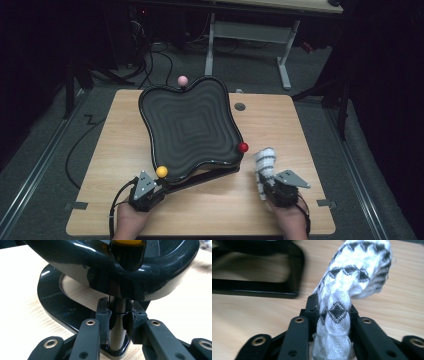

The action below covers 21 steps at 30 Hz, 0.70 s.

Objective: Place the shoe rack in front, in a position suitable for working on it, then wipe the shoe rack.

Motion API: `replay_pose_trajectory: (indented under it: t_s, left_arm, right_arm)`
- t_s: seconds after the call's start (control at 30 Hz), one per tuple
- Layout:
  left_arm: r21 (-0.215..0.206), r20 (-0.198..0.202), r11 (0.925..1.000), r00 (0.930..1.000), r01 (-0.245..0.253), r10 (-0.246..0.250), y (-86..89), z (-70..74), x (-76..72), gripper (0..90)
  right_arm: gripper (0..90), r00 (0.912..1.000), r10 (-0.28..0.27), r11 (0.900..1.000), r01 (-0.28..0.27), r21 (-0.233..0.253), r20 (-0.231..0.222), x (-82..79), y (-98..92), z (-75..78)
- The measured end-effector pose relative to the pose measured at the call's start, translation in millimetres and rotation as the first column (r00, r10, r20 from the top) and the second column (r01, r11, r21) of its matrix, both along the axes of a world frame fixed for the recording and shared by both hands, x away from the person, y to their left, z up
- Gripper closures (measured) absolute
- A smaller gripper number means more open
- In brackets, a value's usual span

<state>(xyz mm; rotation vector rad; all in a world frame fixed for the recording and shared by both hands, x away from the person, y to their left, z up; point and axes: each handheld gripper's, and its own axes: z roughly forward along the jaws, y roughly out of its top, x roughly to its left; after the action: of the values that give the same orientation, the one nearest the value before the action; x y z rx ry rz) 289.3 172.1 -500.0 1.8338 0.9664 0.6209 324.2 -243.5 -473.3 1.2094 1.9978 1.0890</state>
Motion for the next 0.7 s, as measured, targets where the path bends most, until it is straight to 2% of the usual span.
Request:
replay_pose_trajectory:
  t_s: [0.03, 0.1, 0.17, 0.2, 0.33, 0.4, 0.5, 0.57, 0.63, 0.7]
  left_arm:
    - [0.002, -0.001, 1.0, 1.0, -0.001, 0.001, -0.5, 0.3, 0.5, 74.2]
    - [-0.001, -0.001, 1.0, 1.0, 0.0, 0.0, -0.8, 0.1, 1.1, 74.2]
    - [0.002, -0.001, 1.0, 1.0, 0.001, -0.001, -1.5, 0.4, 2.0, 74.2]
    - [0.001, -0.001, 1.0, 1.0, 0.002, -0.002, -1.8, 0.4, 2.3, 74.2]
    - [0.003, -0.001, 1.0, 1.0, 0.004, -0.004, -2.1, 0.4, 2.4, 74.2]
    - [0.005, 0.0, 1.0, 1.0, 0.003, -0.003, -2.1, 0.4, 2.1, 74.2]
    - [0.01, 0.004, 1.0, 1.0, -0.003, 0.003, -2.3, 0.1, 0.9, 74.2]
    - [0.013, 0.004, 0.9999, 1.0, -0.004, 0.004, -2.2, 0.3, 0.1, 74.1]
    - [0.019, 0.005, 0.9998, 1.0, -0.003, 0.003, -1.7, 0.5, -2.1, 74.1]
    - [0.021, 0.005, 0.9998, 1.0, -0.006, 0.006, 0.1, 0.6, -5.0, 74.1]
  right_arm:
    - [70.1, 0.9969, -0.079, 0.996, 0.079, -0.035, 0.0, 4.3, -22.1, -4.4]
    - [65.1, 0.9926, -0.118, 0.992, 0.116, -0.053, -0.03, 8.4, -37.5, -10.2]
    - [51.8, 0.9864, -0.135, 0.99, 0.131, -0.048, -0.093, 13.5, -50.5, -16.3]
    - [46.3, 0.9843, -0.146, 0.989, 0.143, -0.039, -0.099, 14.4, -54.5, -16.7]
    - [34.2, 0.9828, -0.179, 0.984, 0.179, -0.01, -0.045, 12.9, -57.2, -4.3]
    - [30.1, 0.9854, -0.17, 0.985, 0.17, -0.004, -0.006, 10.0, -53.1, 4.0]
    - [24.9, 0.9813, -0.178, 0.984, 0.178, 0.007, 0.074, 3.4, -43.1, 17.9]
    - [24.4, 0.9826, -0.165, 0.986, 0.165, 0.015, 0.085, 1.7, -38.5, 21.1]
    - [24.1, 0.991, -0.1, 0.995, 0.098, 0.025, 0.089, -0.7, -24.4, 23.2]
    - [24.2, 0.9959, -0.042, 0.999, 0.039, 0.034, 0.08, -0.3, -8.9, 19.4]
